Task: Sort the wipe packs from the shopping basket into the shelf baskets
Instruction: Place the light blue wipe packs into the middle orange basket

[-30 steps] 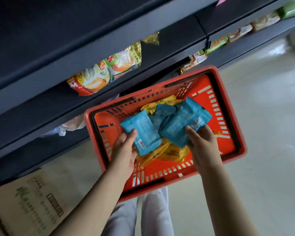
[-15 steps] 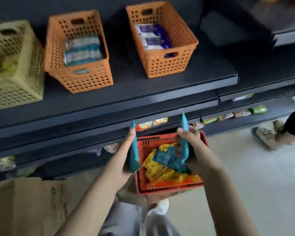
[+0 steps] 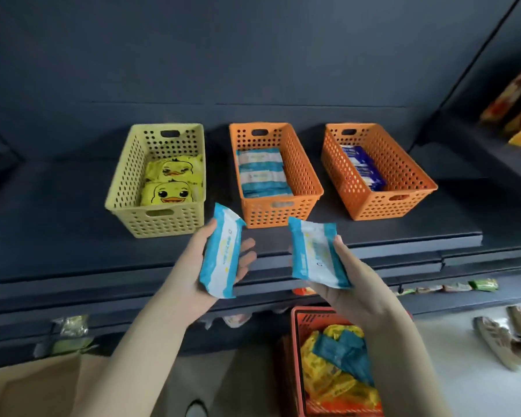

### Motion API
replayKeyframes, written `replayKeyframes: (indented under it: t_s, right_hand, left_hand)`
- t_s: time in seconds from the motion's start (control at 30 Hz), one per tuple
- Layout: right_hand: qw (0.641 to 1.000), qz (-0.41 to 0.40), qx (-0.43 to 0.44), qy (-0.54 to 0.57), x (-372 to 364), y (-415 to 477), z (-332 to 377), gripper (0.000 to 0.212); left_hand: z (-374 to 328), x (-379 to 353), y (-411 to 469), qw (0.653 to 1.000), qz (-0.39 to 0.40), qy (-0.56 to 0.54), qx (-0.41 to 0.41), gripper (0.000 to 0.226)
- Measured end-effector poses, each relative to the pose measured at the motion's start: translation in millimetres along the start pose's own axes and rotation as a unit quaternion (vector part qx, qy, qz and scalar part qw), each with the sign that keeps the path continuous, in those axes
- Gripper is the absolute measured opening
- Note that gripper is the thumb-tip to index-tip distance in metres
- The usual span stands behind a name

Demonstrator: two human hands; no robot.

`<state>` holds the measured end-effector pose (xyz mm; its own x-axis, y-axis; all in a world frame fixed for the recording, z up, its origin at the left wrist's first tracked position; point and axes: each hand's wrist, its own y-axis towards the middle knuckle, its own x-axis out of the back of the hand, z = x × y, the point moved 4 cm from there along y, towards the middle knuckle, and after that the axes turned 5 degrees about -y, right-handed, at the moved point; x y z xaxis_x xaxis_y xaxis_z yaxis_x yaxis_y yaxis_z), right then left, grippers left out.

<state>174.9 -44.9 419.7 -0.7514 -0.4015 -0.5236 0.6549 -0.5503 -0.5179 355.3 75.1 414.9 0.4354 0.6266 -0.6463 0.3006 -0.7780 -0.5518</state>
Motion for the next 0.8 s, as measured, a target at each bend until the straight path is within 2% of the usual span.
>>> replayKeyframes:
  t_s: [0.17,0.33,0.47,0.57,0.7,0.8]
  right_hand:
    - [0.992,-0.050,0.068,-0.095,-42,23,1,0.027]
    - [0.976,-0.107,0.123,-0.144,-64,58,48,0.028]
    - [0.939,-0.177,0.176,-0.237,-64,97,101,0.023]
    - [0.907,-0.176,0.216,-0.315,-60,132,125,0.033]
    - [0.885,-0.142,0.185,-0.403,-55,172,130,0.043]
    - [0.845,-0.105,0.162,-0.499,-51,198,117,0.049]
  left_hand:
    - [-48,16,3,0.999,0.036,0.031,-0.018,0.062]
    - [-87,7,21,0.995,0.051,0.064,-0.050,0.051]
    - [-115,-3,51,0.993,0.031,0.089,-0.073,0.044]
    - [-133,-9,81,0.993,0.010,0.079,-0.087,0.043]
    - [-154,-18,115,0.991,-0.013,0.054,-0.120,0.043]
    - [-164,-22,138,0.991,-0.029,0.040,-0.126,0.043]
